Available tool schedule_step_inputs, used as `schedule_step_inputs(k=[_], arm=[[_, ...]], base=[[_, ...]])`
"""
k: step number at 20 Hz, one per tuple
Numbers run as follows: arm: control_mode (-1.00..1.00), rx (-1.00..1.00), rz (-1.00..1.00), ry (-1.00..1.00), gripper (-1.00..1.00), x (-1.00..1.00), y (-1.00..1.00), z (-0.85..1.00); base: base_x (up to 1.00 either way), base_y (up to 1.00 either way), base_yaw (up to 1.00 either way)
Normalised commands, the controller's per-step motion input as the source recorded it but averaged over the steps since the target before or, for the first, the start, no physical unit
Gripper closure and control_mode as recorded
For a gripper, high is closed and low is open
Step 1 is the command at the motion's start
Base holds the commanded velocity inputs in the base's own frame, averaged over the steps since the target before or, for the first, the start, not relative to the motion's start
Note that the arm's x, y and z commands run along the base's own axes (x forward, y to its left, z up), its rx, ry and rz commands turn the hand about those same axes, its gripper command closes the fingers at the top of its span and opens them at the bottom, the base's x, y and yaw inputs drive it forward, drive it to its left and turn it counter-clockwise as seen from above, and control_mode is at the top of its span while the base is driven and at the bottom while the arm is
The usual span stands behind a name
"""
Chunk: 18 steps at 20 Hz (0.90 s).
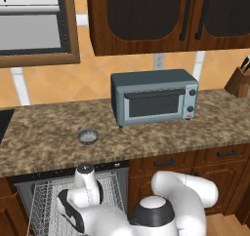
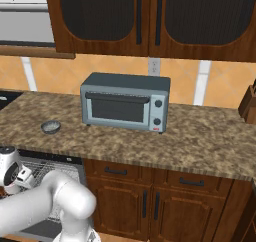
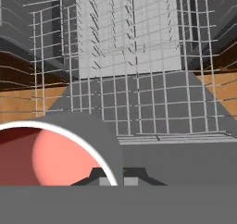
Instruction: Pick up the cup and bowl from the counter, place them in the dishwasher, and close the dishwasher door.
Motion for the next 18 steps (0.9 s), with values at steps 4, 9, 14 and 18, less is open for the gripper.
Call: schedule_step_inputs(k=[4, 9, 14, 18], arm=[[-1.00, 0.00, 0.00, 0.00, 1.00, 0.09, 0.00, -0.64], [-1.00, 0.00, 0.00, 0.00, 1.00, 0.06, 0.00, -0.78], [-1.00, 0.00, 0.00, 0.00, 1.00, 0.07, 0.00, -0.71], [-1.00, 0.00, 0.00, -0.01, 1.00, 0.02, 0.00, -0.28]], base=[[0.00, 0.00, 0.00], [0.00, 0.00, 0.00], [0.00, 0.00, 0.00], [0.00, 0.00, 0.00]])
